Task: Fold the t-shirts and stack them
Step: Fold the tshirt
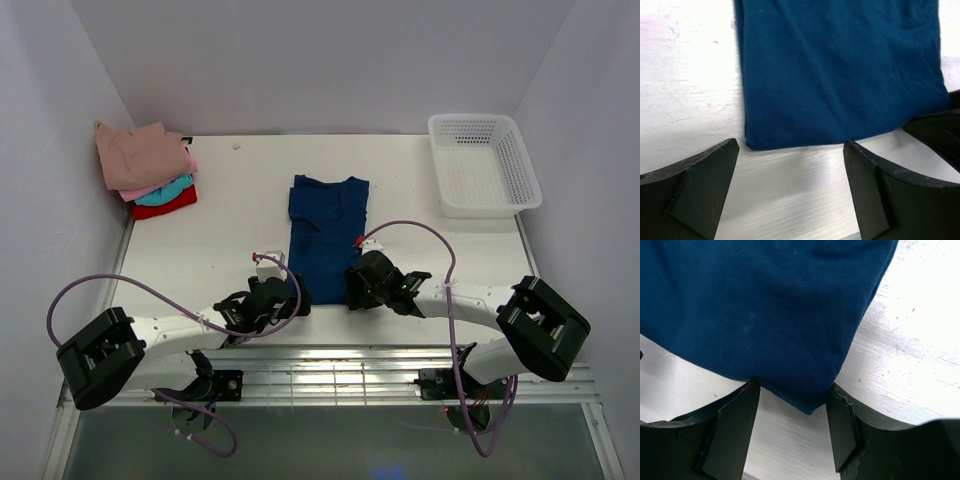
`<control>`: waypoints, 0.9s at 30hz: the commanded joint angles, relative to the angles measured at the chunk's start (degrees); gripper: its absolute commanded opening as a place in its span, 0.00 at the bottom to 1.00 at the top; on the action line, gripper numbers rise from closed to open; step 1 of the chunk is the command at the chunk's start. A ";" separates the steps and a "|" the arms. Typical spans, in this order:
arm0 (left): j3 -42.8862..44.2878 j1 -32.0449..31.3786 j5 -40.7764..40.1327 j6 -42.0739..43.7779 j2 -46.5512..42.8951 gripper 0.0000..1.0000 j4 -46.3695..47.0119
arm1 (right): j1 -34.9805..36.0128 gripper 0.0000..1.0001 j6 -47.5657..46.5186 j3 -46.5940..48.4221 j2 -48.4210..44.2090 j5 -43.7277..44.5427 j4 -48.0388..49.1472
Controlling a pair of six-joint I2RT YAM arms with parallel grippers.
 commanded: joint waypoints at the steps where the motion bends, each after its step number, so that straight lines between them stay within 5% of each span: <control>1: 0.42 0.07 -3.40 -1.57 -0.39 0.97 -8.62 | 0.55 0.61 0.58 0.13 0.39 -0.30 0.39; 12: -0.81 0.16 -1.47 -1.13 4.26 0.96 -1.51 | 0.46 0.60 0.22 0.92 0.21 0.76 0.04; 16: -0.46 0.07 -1.21 -1.04 6.45 0.87 -0.36 | 0.55 0.54 0.14 1.27 -0.13 1.11 -0.58; 27: 2.27 0.07 -1.91 -1.13 9.45 0.10 -4.65 | 0.55 0.33 0.22 0.48 -1.10 1.19 -1.02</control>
